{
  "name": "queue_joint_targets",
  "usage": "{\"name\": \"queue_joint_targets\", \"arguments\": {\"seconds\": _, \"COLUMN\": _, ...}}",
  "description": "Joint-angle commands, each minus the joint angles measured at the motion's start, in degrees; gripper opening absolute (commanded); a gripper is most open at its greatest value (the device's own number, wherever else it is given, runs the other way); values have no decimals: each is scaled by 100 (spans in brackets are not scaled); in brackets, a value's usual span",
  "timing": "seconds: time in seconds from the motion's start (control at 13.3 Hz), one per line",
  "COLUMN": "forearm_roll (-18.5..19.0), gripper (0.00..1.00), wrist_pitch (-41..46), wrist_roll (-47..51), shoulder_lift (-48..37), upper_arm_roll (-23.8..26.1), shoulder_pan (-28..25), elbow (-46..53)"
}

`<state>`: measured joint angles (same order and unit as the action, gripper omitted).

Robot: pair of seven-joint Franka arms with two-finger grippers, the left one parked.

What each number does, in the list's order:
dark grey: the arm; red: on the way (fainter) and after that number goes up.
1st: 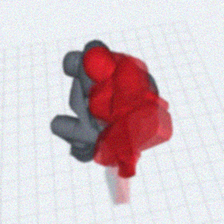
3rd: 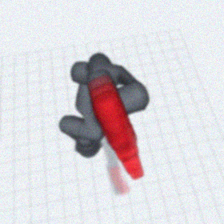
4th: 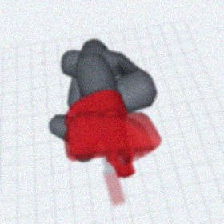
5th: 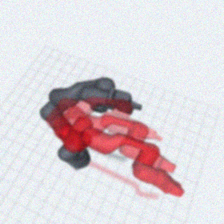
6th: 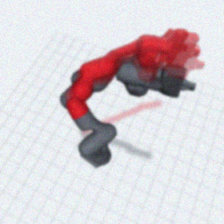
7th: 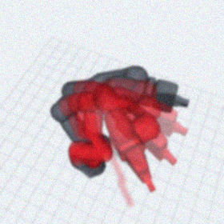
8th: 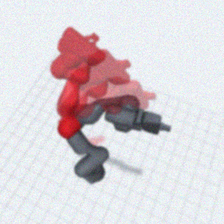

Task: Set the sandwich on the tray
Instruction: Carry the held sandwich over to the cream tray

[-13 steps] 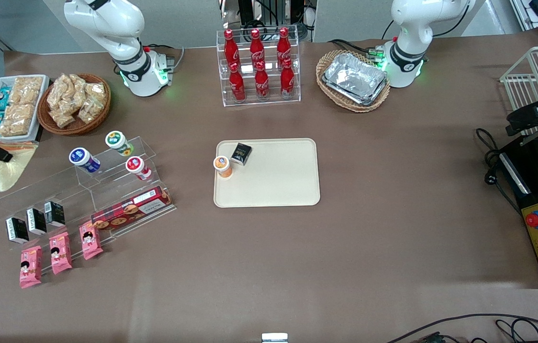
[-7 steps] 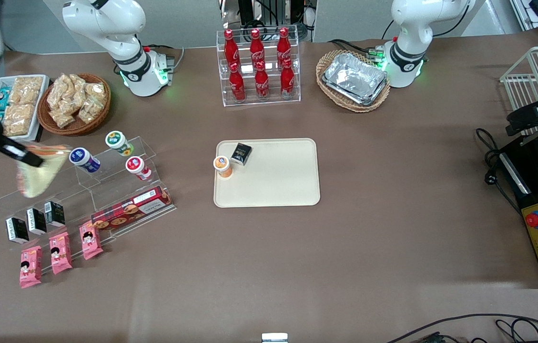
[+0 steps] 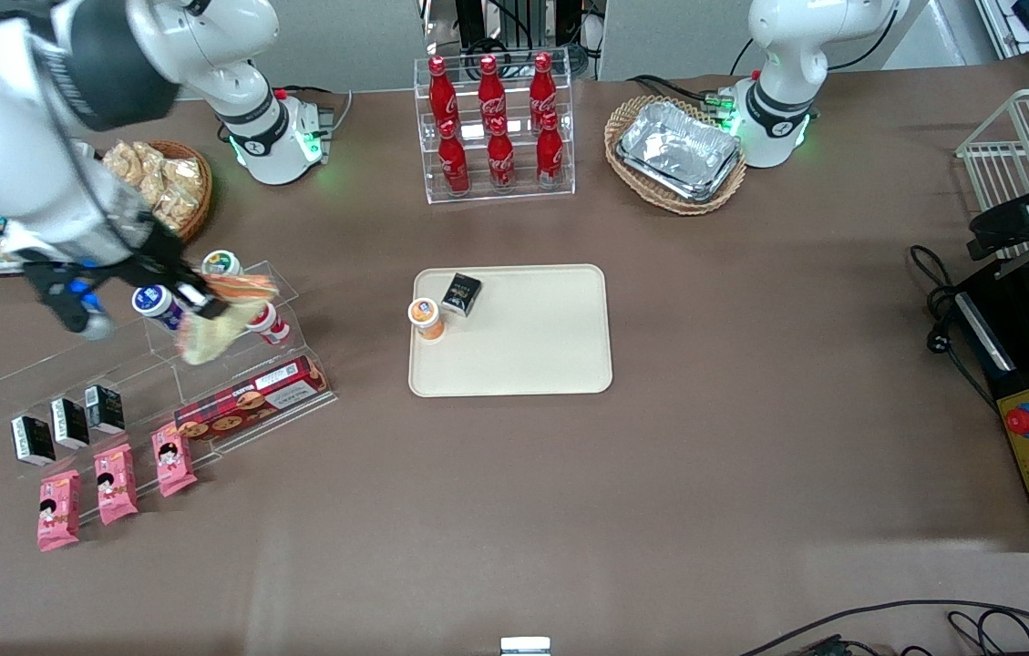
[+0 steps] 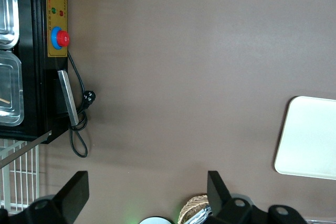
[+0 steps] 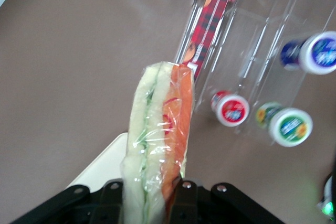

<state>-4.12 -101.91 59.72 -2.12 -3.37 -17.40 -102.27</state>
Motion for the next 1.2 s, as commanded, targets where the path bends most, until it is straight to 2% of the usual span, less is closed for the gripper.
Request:
{"name": "queue_joint_targets", "arguments": {"seconds": 0.0, "forearm_roll": -1, "gripper": 0, "wrist_pitch": -135, "wrist_roll": 1424, "shoulder_lift": 623, "upper_arm_roll": -76, "shoulder_pan": -666, "elbow": 523}}
{"name": "queue_joint_targets", "arguments": {"seconds": 0.45, "forearm_roll": 60, "gripper": 0, "wrist_pitch": -1058, "wrist_roll": 3552, "shoulder_lift": 1256, "upper_arm_roll": -85, "shoulder_pan": -1713, "elbow": 550}}
{"name": "queue_joint_targets", "arguments": {"seconds": 1.13, "forearm_roll": 69, "gripper": 0, "wrist_pitch": -2429, "wrist_roll": 5549, "shoulder_lift": 2372, "upper_arm_roll": -93, "shoulder_pan": -2645, "elbow": 585}}
